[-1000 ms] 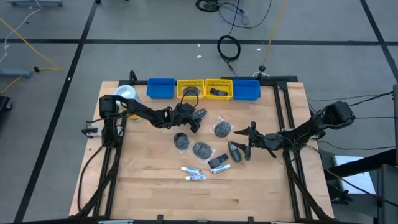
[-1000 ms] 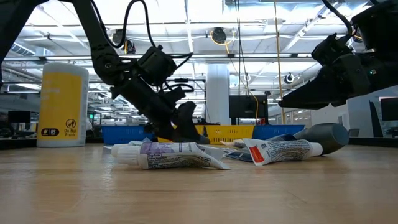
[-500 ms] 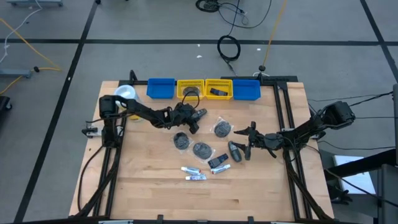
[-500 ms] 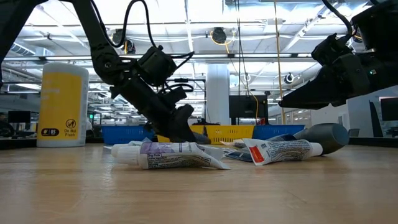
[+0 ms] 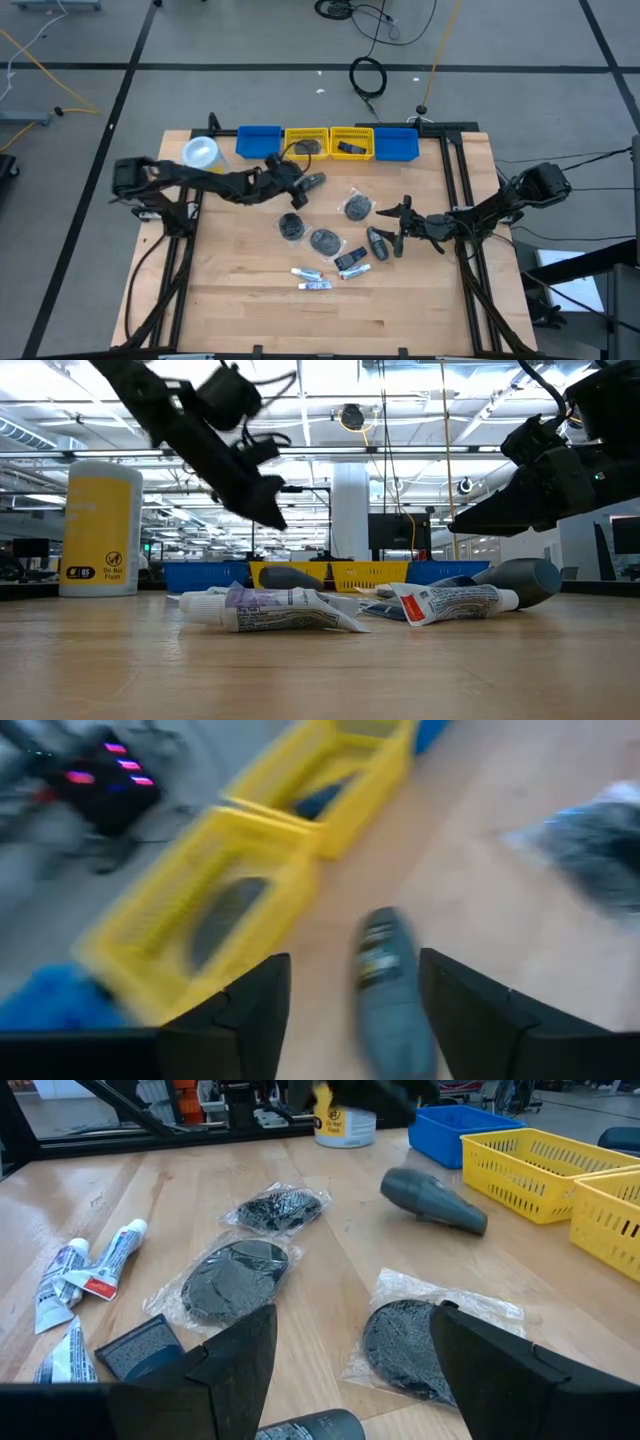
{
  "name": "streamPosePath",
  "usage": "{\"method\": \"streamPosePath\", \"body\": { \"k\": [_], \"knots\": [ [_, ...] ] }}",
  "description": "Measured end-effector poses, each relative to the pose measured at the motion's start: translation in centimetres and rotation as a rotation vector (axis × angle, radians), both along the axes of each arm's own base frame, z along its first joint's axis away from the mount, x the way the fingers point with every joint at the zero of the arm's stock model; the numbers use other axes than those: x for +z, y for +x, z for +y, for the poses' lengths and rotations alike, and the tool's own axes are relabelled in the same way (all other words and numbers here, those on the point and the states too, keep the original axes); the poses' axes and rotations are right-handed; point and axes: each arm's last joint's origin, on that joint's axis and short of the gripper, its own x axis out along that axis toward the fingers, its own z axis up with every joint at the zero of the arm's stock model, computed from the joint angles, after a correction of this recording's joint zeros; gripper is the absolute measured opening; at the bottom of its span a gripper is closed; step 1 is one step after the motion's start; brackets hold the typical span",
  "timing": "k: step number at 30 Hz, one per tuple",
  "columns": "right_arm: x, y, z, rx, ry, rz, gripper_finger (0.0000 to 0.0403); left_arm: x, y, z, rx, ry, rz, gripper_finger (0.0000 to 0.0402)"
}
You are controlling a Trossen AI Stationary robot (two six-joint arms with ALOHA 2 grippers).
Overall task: Pick & Place Travel size toiletries
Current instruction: Put the deodorant into the left blue bin
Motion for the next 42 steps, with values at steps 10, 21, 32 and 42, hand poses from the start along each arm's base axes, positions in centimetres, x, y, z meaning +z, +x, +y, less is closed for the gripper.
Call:
{"method": "streamPosePath", "body": {
  "k": [10,21,32,42],
  "knots": [
    [0.0,0.0,0.0,0.0,0.0,-0.001,0.0256,2.0,-1.8,1.8,-0.028,-0.083,-0.043,0.0163],
    [0.0,0.0,0.0,0.0,0.0,-0.001,0.0256,-4.0,2.0,3.3,-0.154,-0.224,-0.12,0.0325],
    [0.0,0.0,0.0,0.001,-0.002,0.0,0.0256,-8.2,2.7,3.5,-0.025,-0.341,-0.12,0.0353],
    [0.0,0.0,0.0,0.001,-0.002,0.0,0.0256,-8.5,3.0,3.0,-0.001,-0.302,-0.121,0.0235]
  ]
}}
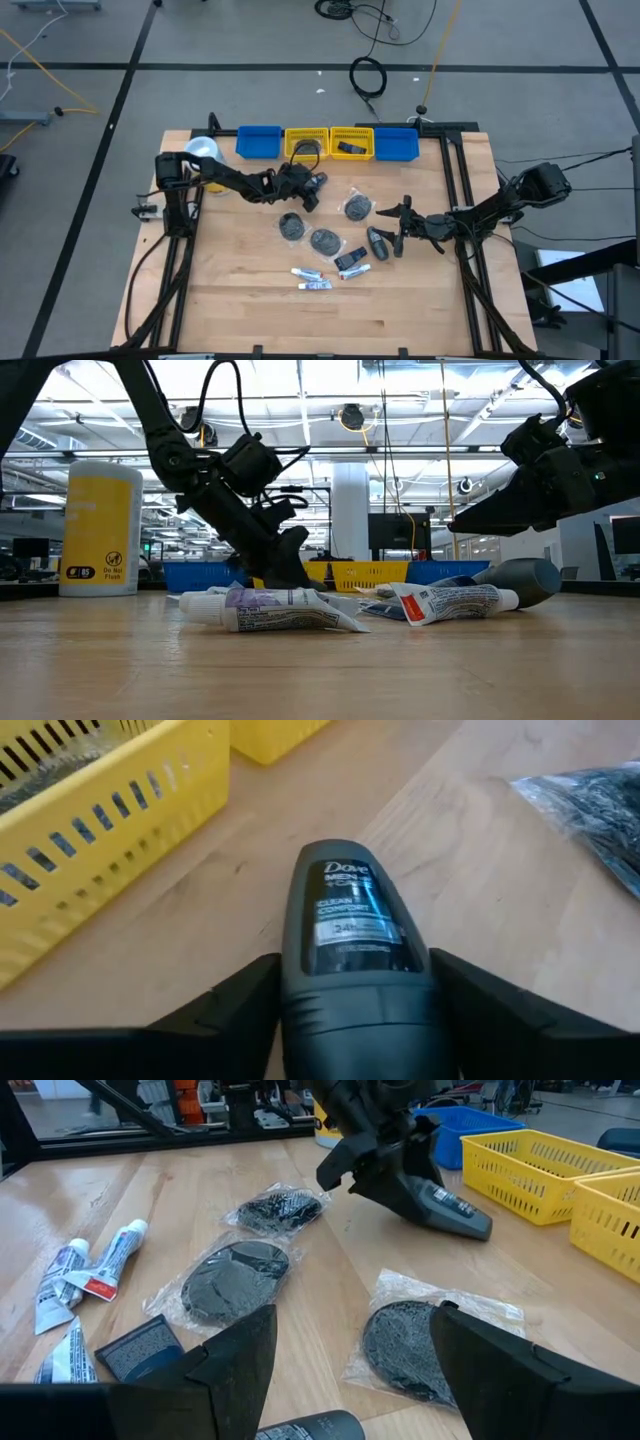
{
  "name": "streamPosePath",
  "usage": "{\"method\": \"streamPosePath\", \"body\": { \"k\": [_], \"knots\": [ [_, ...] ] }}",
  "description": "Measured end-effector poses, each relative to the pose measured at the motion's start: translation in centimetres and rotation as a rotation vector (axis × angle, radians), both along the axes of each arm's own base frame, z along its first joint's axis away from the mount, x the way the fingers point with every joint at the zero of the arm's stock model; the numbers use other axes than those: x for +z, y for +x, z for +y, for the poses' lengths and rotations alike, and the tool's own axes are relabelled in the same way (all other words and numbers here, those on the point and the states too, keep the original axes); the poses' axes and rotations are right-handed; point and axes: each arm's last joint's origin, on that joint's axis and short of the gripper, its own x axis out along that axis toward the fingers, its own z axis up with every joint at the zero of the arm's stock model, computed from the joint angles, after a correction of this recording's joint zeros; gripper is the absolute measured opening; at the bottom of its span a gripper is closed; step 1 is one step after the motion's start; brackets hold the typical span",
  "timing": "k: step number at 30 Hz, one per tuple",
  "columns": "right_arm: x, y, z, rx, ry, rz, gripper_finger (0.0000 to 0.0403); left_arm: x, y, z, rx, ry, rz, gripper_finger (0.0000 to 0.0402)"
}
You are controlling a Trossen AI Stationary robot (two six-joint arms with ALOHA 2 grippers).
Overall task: Pick & Place Travel size toiletries
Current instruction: Put the deodorant into the left blue bin
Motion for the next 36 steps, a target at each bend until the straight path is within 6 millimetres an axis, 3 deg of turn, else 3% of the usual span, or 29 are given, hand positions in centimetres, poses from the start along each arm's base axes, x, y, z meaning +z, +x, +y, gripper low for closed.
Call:
{"method": "streamPosePath", "body": {
  "k": [3,10,16,21,28,36],
  "knots": [
    [0.0,0.0,0.0,0.0,0.0,-0.001,0.0256,0.0,0.0,0.0,-0.008,0.009,0.008,0.02],
    [0.0,0.0,0.0,0.0,0.0,0.0,0.0256,0.8,0.0,-0.4,-0.034,0.035,0.011,0.0197],
    [0.0,0.0,0.0,0.0,-0.001,0.003,0.0256,4.8,-1.2,-1.5,-0.031,0.153,0.053,0.0225],
    [-0.1,0.0,0.0,-0.001,-0.003,0.006,0.0256,8.4,-3.7,-1.8,0.039,0.303,0.172,0.0209],
    [-0.1,0.0,0.0,-0.003,-0.003,0.006,0.0256,10.7,-7.7,1.1,0.174,0.372,0.353,0.0211],
    [0.0,0.0,0.0,-0.003,-0.001,0.0,0.0256,10.3,-10.4,6.0,0.206,0.364,0.481,0.0215]
  ]
}}
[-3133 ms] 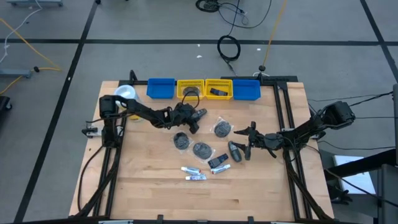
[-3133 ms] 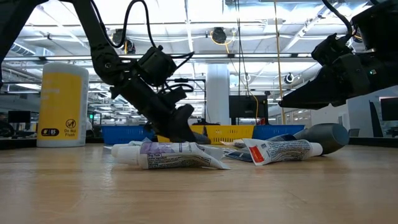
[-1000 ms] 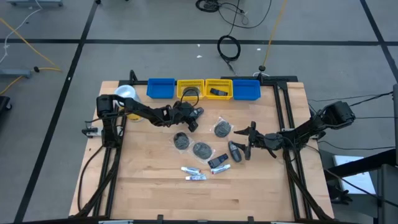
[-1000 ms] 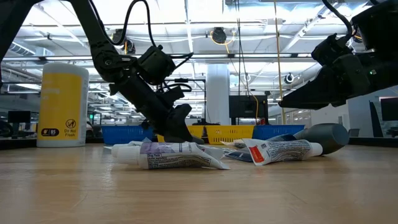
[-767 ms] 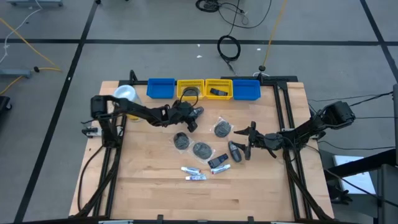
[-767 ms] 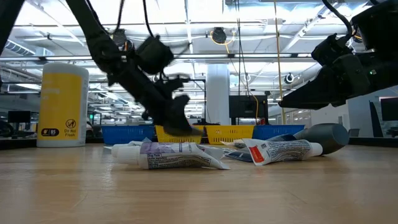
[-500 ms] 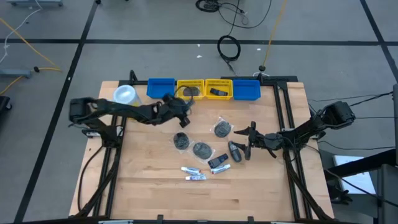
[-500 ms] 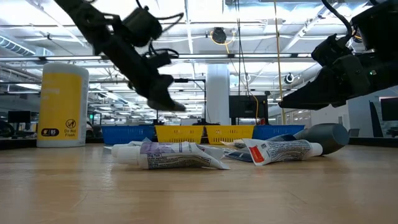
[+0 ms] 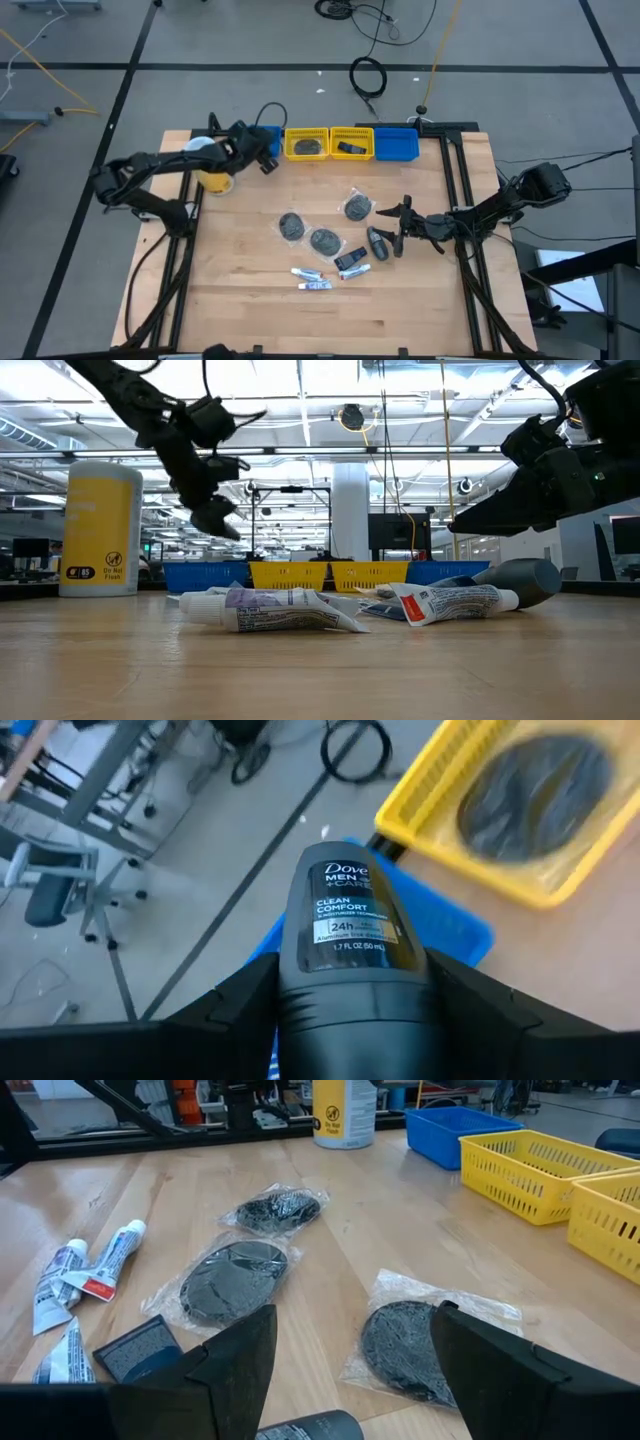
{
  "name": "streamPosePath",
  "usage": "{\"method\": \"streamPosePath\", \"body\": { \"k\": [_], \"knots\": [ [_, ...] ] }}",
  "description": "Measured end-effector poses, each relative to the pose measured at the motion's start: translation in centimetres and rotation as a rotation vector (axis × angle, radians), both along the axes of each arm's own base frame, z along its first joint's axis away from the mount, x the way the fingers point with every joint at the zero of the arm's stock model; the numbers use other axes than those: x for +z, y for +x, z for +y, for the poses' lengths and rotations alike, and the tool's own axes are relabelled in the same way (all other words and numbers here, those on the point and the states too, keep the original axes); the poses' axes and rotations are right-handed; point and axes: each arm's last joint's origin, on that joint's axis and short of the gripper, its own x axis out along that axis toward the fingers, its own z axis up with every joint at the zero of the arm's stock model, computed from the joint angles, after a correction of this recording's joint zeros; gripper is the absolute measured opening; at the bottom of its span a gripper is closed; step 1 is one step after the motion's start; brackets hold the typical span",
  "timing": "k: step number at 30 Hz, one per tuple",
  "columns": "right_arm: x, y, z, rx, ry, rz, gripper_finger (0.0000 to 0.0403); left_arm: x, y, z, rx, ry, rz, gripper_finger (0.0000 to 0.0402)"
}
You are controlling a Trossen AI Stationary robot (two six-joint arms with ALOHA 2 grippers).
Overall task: Pick & Place Travel size toiletries
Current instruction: Put the deodorant into the left blue bin
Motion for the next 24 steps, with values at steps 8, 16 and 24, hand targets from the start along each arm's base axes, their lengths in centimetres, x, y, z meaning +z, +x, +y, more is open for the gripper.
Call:
{"method": "streamPosePath", "body": {
  "k": [8,16,24],
  "knots": [
    [0.0,0.0,0.0,-0.001,0.0,0.0,0.0256,-0.1,-1.9,2.4,-0.006,-0.015,0.057,0.0217],
    [0.0,0.0,0.0,0.002,0.004,-0.001,0.0256,-0.2,-2.7,3.5,-0.089,-0.095,0.0,0.0232],
    [0.0,0.0,0.0,0.002,0.005,-0.001,0.0256,-0.1,-3.2,4.1,-0.114,-0.099,-0.004,0.0201]
  ]
}}
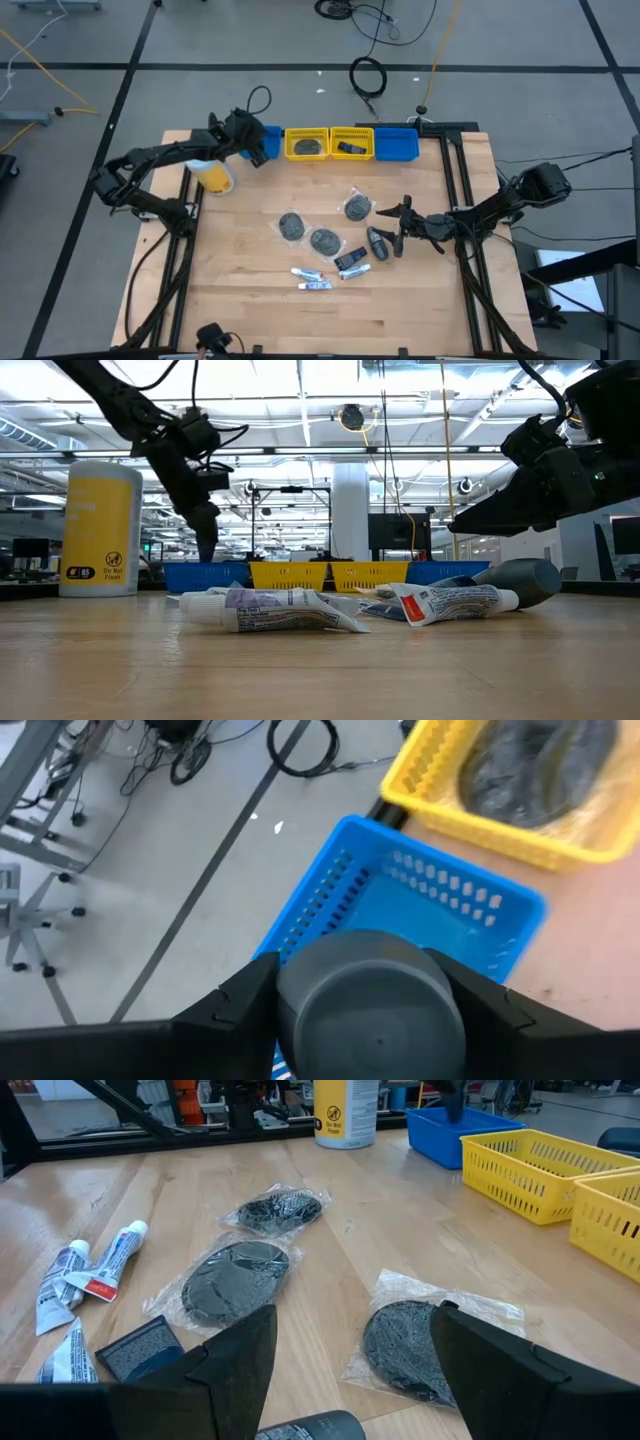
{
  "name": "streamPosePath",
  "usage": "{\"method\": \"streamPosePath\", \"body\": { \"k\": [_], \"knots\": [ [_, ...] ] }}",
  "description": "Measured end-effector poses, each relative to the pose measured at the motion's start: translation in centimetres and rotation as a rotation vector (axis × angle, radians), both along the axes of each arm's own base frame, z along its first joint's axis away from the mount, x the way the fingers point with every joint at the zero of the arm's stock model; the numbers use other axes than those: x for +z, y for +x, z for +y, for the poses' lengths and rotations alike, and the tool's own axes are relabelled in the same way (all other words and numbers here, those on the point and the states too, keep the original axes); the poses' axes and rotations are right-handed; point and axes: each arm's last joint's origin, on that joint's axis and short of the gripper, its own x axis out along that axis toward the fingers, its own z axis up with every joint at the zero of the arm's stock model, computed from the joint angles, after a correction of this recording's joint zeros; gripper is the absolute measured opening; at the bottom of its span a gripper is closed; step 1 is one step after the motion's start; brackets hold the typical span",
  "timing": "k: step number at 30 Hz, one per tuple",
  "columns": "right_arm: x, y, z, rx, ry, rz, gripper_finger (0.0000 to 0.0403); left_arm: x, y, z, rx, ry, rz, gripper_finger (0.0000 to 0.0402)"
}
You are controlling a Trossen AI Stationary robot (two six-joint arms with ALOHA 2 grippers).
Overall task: Pick & Place Travel size toiletries
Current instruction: Put the deodorant into the left blue bin
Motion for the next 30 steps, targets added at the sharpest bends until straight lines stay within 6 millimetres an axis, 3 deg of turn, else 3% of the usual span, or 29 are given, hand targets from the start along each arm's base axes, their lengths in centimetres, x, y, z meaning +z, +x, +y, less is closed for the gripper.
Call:
{"method": "streamPosePath", "body": {
  "k": [7,12,18,30],
  "knots": [
    [0.0,0.0,0.0,0.0,0.0,0.0,0.0256,-1.3,0.1,0.7,-0.007,-0.083,-0.031,0.0225],
    [0.0,0.0,0.0,0.0,0.001,-0.001,0.0256,-3.5,0.6,1.8,0.077,-0.069,0.018,0.0214],
    [0.0,0.0,0.0,-0.002,-0.001,0.0,0.0256,-4.1,1.1,2.5,0.152,-0.018,-0.005,0.0209],
    [-0.1,0.0,-0.1,-0.023,-0.011,0.006,0.0256,-4.0,0.8,2.7,0.22,-0.041,-0.058,0.0337]
  ]
}}
